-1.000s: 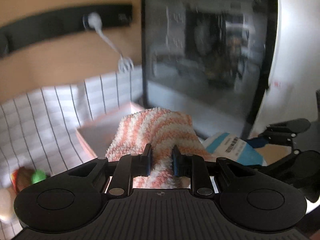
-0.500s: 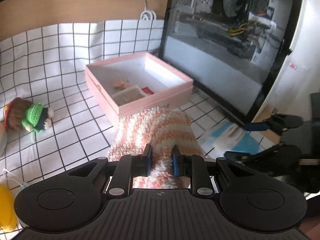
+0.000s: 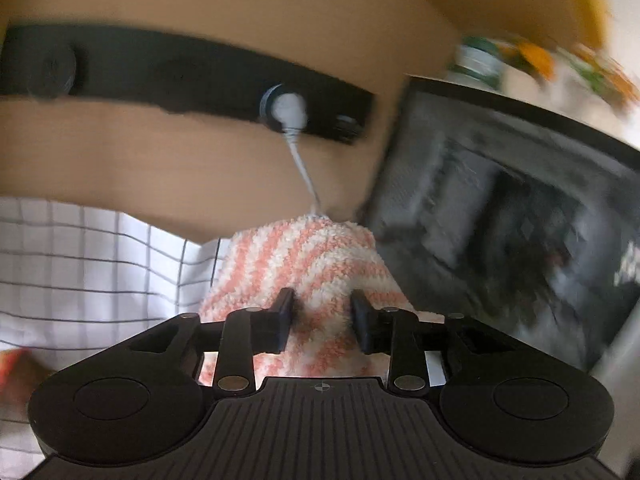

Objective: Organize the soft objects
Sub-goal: 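Carry the striped towel with the left gripper while the right gripper carries the wipes packet over the pink box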

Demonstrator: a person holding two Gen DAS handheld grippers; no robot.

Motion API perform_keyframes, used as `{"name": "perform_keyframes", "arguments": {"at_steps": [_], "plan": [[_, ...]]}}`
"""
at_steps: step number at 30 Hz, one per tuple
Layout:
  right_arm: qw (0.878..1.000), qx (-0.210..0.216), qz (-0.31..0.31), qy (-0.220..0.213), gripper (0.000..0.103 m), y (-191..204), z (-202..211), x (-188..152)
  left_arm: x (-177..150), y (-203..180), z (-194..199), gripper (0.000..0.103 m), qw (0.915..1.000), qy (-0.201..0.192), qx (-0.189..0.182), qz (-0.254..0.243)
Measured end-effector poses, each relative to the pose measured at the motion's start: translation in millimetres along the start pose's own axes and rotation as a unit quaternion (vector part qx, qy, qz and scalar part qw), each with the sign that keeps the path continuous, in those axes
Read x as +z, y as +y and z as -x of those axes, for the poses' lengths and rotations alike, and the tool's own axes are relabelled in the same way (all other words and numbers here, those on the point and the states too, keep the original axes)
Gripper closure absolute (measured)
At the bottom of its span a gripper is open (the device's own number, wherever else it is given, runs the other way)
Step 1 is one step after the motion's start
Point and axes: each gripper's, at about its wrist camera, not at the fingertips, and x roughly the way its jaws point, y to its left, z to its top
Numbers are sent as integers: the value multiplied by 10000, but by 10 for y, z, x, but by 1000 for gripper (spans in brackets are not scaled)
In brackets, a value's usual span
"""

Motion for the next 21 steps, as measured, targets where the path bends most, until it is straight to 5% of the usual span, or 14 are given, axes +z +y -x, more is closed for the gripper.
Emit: {"name": "perform_keyframes", "arguments": {"at_steps": [3,7,15,18,21], "plan": [[10000,-84,-41,15,53,37,-47,15,-117,267,-557,68,9965,477,-10,679],[9999,-71,-89,63,53,32,-55,18,-402,438,-855,68,9917,902,554,737],[9971,-429,-63,-625,53,-129,-326,723,-737,679,-8,68,9881,491,677,1292],[9951,-556,-338,-740,53,-240,-835,1183,-933,670,352,68,9879,674,662,1228],[9962,-570,-542,-387,53,-268,-1482,1462,-1163,660,665,68,9861,938,811,1106]]}}
